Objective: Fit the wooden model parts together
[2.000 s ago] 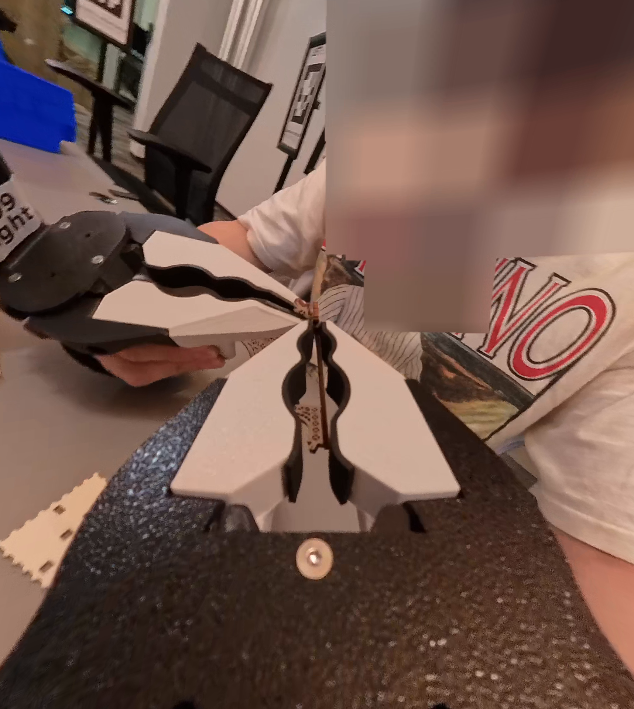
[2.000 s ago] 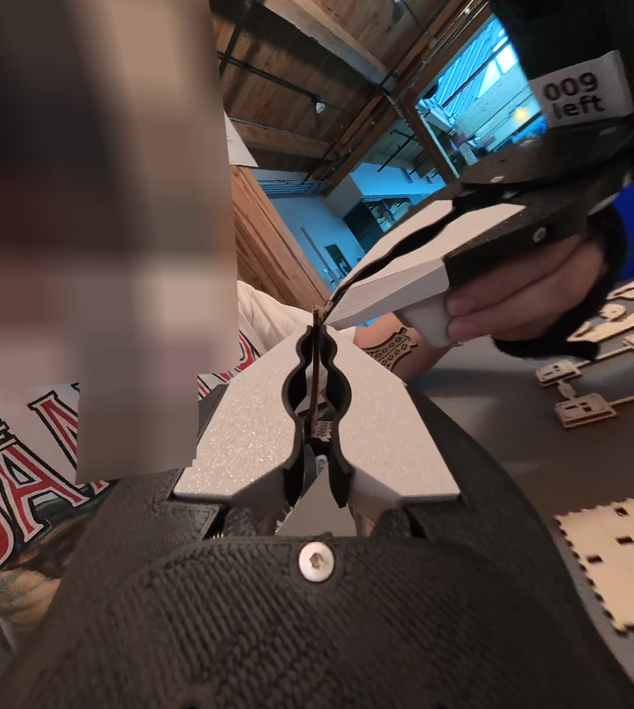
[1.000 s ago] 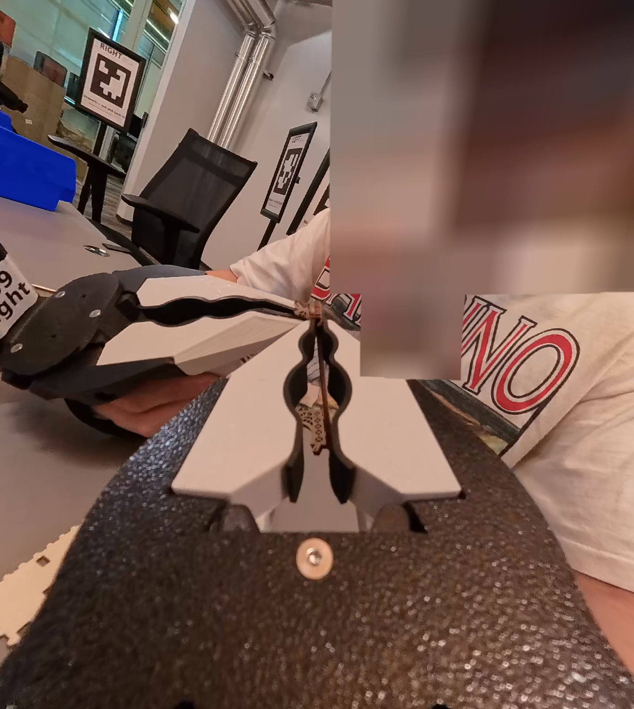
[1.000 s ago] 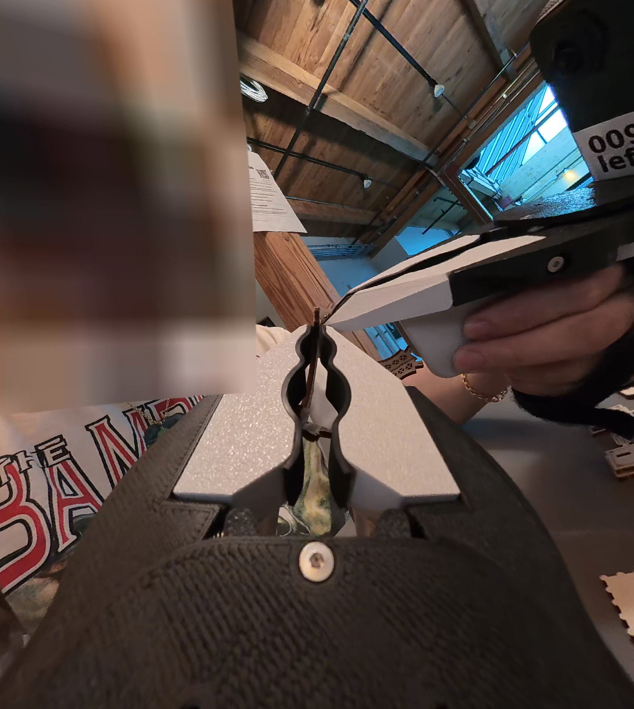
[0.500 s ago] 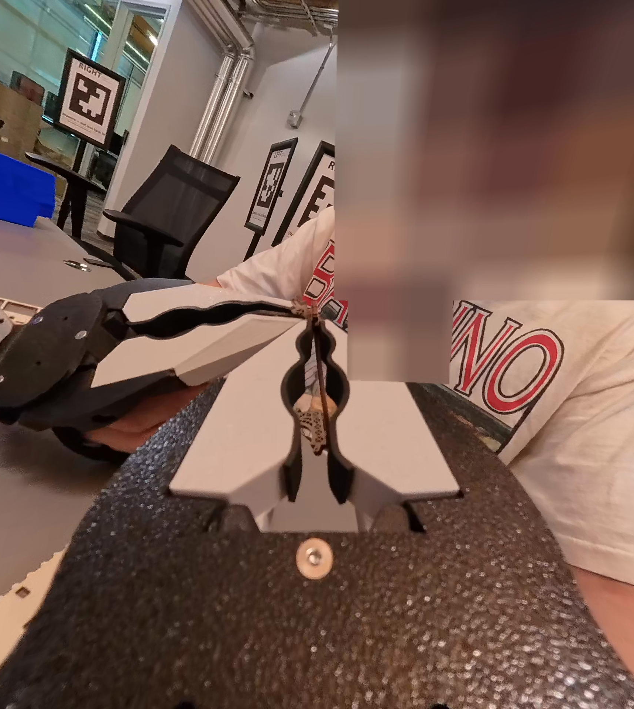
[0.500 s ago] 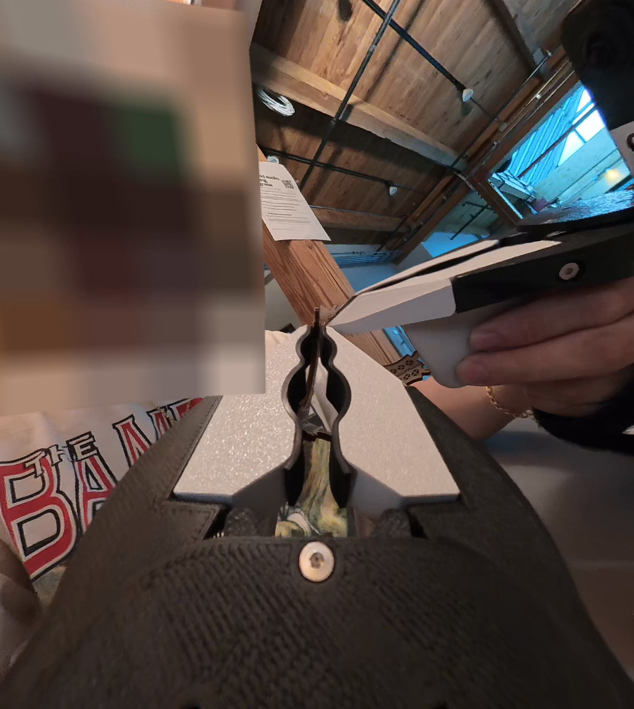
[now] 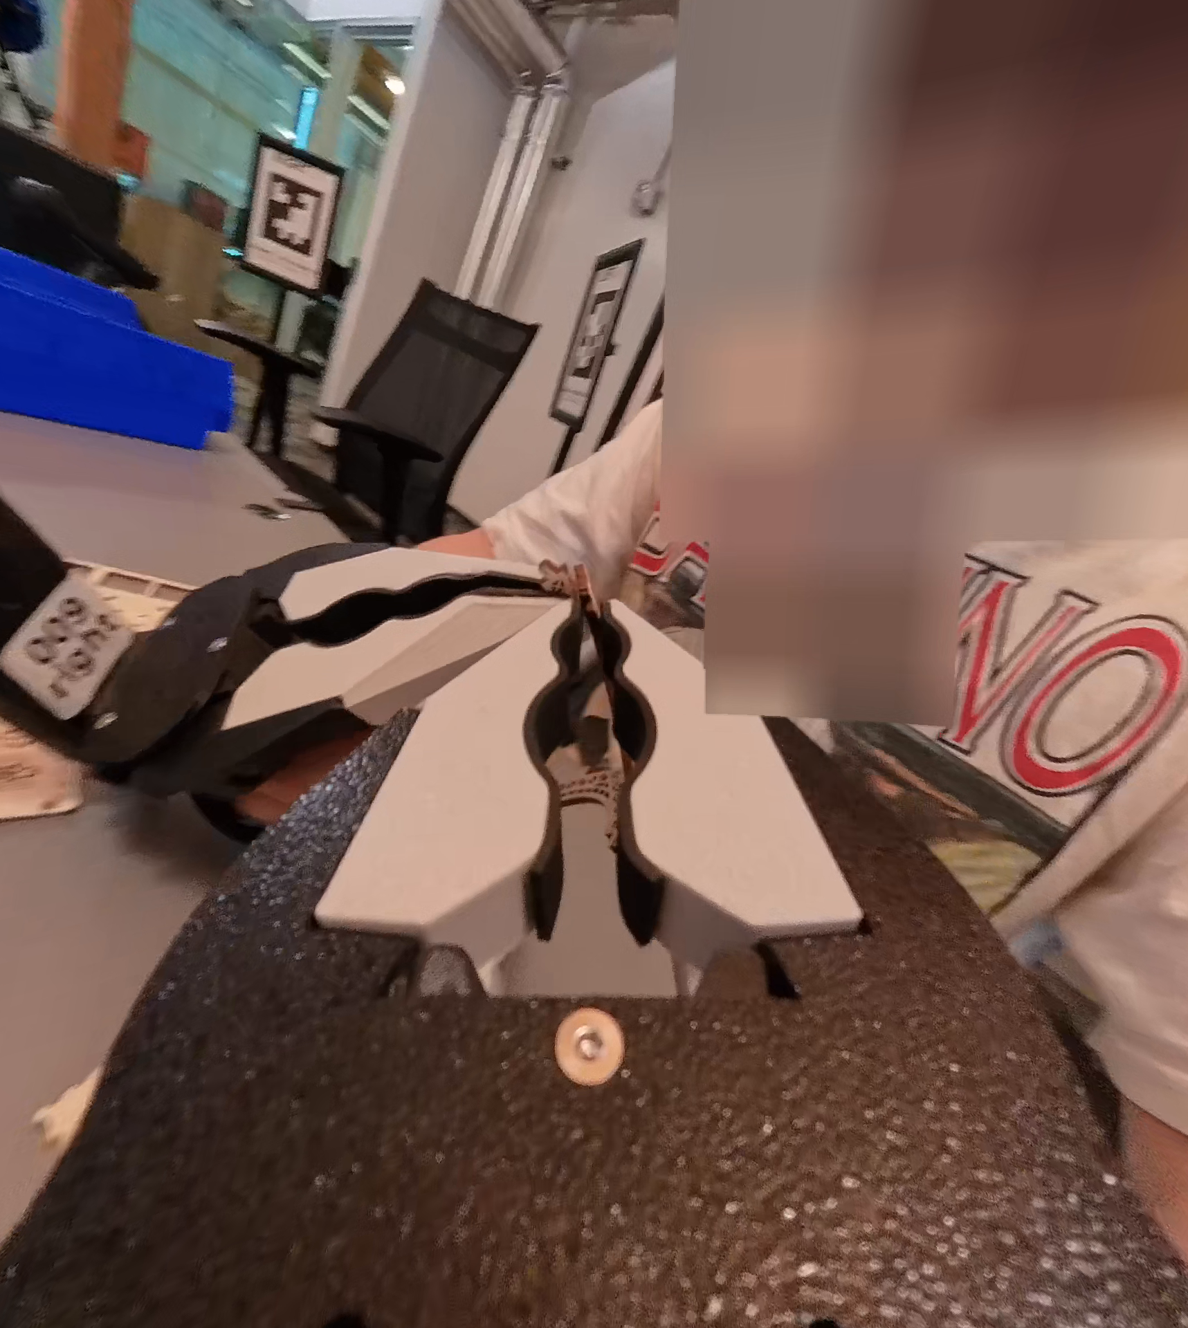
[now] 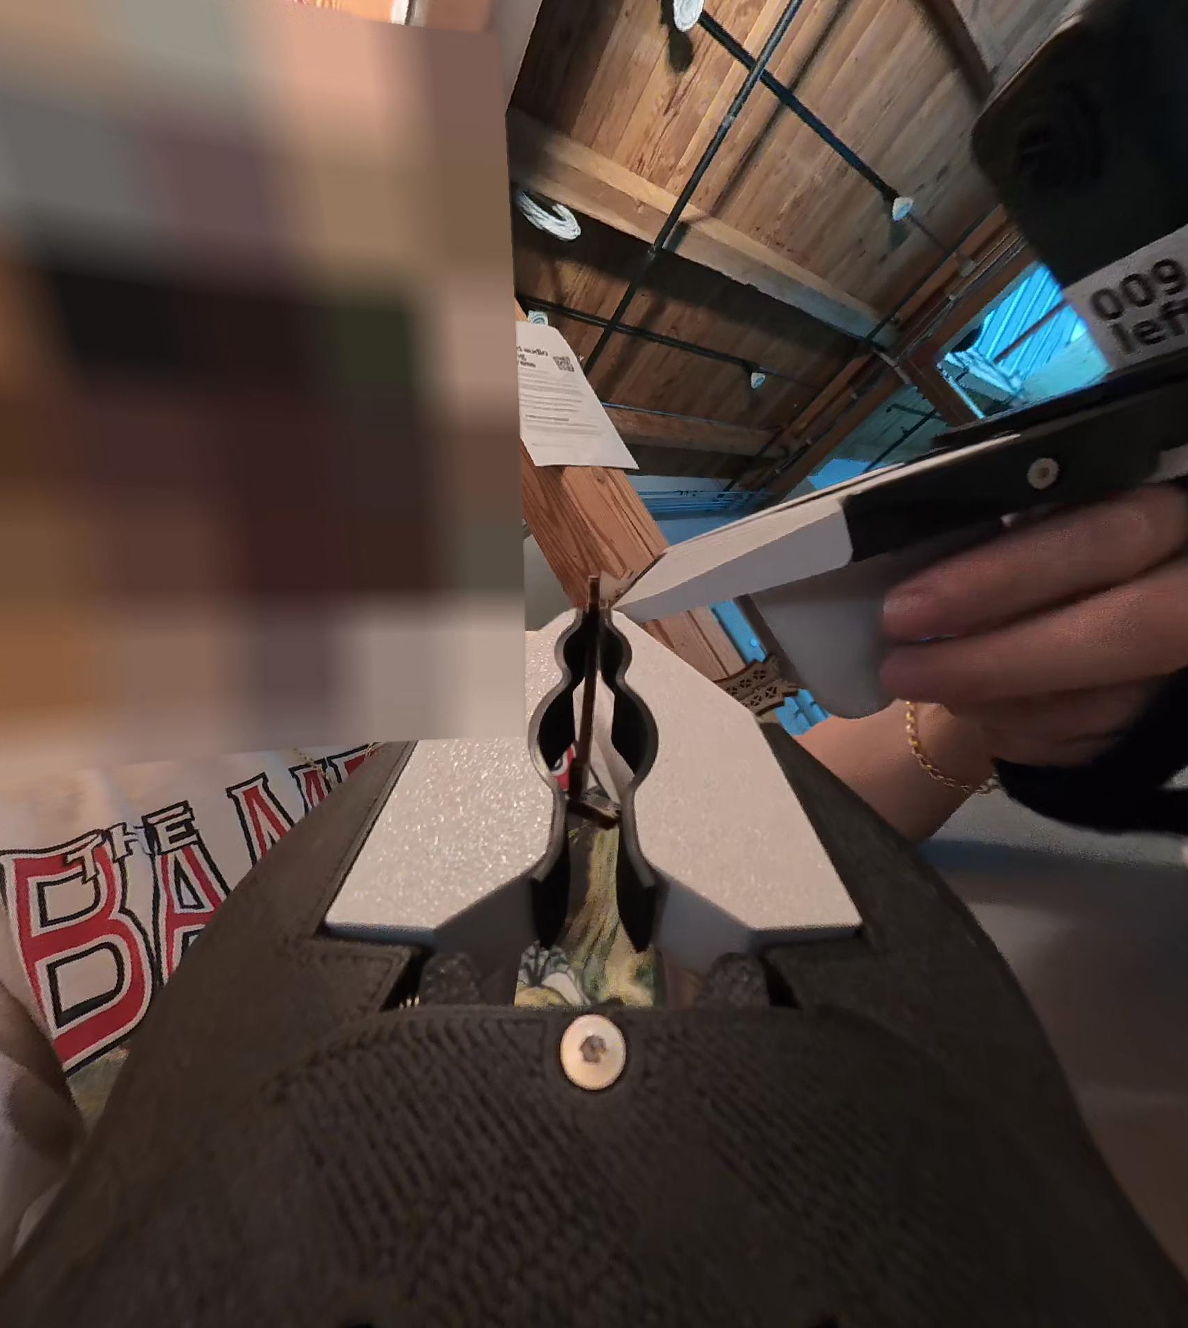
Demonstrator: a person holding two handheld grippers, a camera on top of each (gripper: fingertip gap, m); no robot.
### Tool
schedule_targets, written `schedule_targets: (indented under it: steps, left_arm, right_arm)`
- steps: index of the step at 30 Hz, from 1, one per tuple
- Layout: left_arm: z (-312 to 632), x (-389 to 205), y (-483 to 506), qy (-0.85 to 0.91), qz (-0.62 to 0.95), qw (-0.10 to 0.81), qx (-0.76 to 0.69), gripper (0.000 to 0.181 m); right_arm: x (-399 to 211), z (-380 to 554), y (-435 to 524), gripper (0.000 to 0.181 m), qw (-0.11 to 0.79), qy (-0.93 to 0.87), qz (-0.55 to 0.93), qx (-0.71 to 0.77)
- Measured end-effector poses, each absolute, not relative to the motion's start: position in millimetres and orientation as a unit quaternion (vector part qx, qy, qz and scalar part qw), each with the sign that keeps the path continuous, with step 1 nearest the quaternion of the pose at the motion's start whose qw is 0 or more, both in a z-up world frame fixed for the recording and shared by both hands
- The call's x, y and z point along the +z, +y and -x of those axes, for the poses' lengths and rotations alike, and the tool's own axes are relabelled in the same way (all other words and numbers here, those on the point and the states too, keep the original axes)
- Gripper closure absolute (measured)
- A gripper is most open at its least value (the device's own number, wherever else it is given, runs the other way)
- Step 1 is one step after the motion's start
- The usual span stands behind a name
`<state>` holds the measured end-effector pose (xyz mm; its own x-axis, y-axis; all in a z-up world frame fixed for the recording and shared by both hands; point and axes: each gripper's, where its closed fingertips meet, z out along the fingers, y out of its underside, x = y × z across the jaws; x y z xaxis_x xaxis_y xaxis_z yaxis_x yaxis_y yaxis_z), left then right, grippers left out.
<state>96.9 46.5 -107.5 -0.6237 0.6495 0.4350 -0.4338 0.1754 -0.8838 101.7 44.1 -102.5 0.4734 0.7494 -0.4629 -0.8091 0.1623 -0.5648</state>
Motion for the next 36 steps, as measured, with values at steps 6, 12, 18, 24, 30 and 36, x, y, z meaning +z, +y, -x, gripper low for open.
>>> schedule_targets:
  steps: [6,12,18,24,30,36]
  left_arm:
    - [-103,-110,45,-0.685,0.077,0.344,0.637,0.167]
    - [-108,-112,48,-0.709,0.057,0.329,0.621,0.158]
    - [-101,-120,57,-0.737,0.04,0.361,0.57,0.172]
    - [-91,-114,55,-0.709,0.042,0.423,0.562,0.175]
    - [-91,-120,52,-0.717,0.037,0.419,0.556,0.176]
    - [-87,-122,54,-0.718,0.062,0.419,0.552,0.181]
  right_arm:
    - [-104,-99,47,0.18,0.762,0.033,0.41,0.5]
    - [-102,-97,46,0.18,0.765,0.024,0.408,0.498]
    - [-100,-100,42,0.18,0.773,0.022,0.413,0.481]
    - [-103,-96,44,0.181,0.768,0.017,0.424,0.479]
    - [-106,-94,48,0.181,0.763,0.017,0.439,0.474]
    - [-108,-92,49,0.181,0.759,0.016,0.443,0.476]
